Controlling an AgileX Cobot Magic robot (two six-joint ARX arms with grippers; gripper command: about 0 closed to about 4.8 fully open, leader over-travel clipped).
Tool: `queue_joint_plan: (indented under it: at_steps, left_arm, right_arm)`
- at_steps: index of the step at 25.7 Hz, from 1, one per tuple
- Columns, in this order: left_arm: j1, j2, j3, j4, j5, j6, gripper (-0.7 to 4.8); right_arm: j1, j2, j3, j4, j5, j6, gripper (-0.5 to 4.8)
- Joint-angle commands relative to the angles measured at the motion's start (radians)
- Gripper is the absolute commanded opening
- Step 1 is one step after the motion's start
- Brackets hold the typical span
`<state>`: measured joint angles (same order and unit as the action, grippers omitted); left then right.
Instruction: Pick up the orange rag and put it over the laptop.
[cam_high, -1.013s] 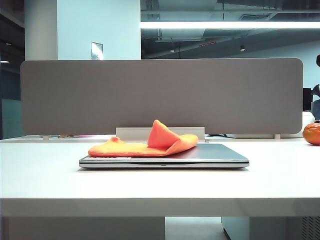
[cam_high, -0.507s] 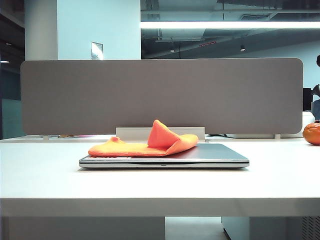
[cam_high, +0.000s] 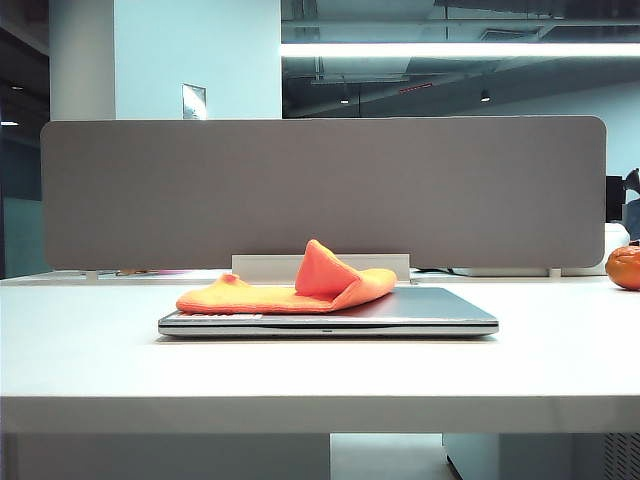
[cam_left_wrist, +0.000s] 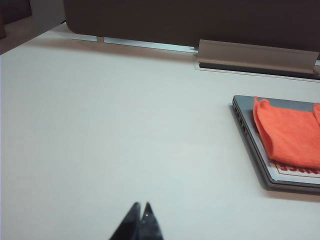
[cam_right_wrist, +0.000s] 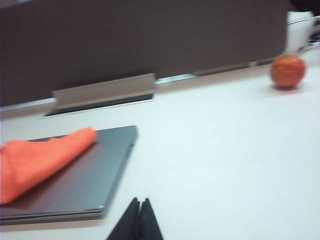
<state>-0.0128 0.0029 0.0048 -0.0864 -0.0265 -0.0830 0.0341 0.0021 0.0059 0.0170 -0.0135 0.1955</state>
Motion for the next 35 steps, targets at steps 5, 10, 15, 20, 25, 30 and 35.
queue_joint_plan:
  at_steps: [5, 10, 15, 20, 25, 30, 35]
  left_arm:
    - [0.002, 0.001, 0.003, 0.013, 0.005, -0.003, -0.06]
    - [0.002, 0.001, 0.003, 0.013, 0.005, -0.003, -0.06]
    - [0.002, 0.001, 0.003, 0.013, 0.005, -0.003, -0.06]
    - [0.002, 0.001, 0.003, 0.013, 0.005, -0.003, -0.06]
    - [0.002, 0.001, 0.003, 0.013, 0.005, -0.003, -0.06]
    - [0.002, 0.001, 0.003, 0.013, 0.005, -0.003, -0.06]
    - [0.002, 0.001, 0.003, 0.013, 0.005, -0.003, -0.06]
  right_arm:
    - [0.0, -0.002, -0.005, -0.024, 0.049, -0.048, -0.05]
    - [0.001, -0.002, -0.005, -0.04, 0.043, -0.047, -0.05]
    - [0.0, -0.002, -0.005, -0.043, 0.04, -0.047, -0.05]
    - [0.0, -0.002, -0.005, -0.043, 0.04, -0.047, -0.05]
    - [0.0, -0.002, -0.005, -0.043, 0.04, -0.047, -0.05]
    - [0.0, -0.002, -0.005, -0.043, 0.04, -0.047, -0.05]
    - [0.0, -0.002, -0.005, -0.043, 0.04, -0.047, -0.05]
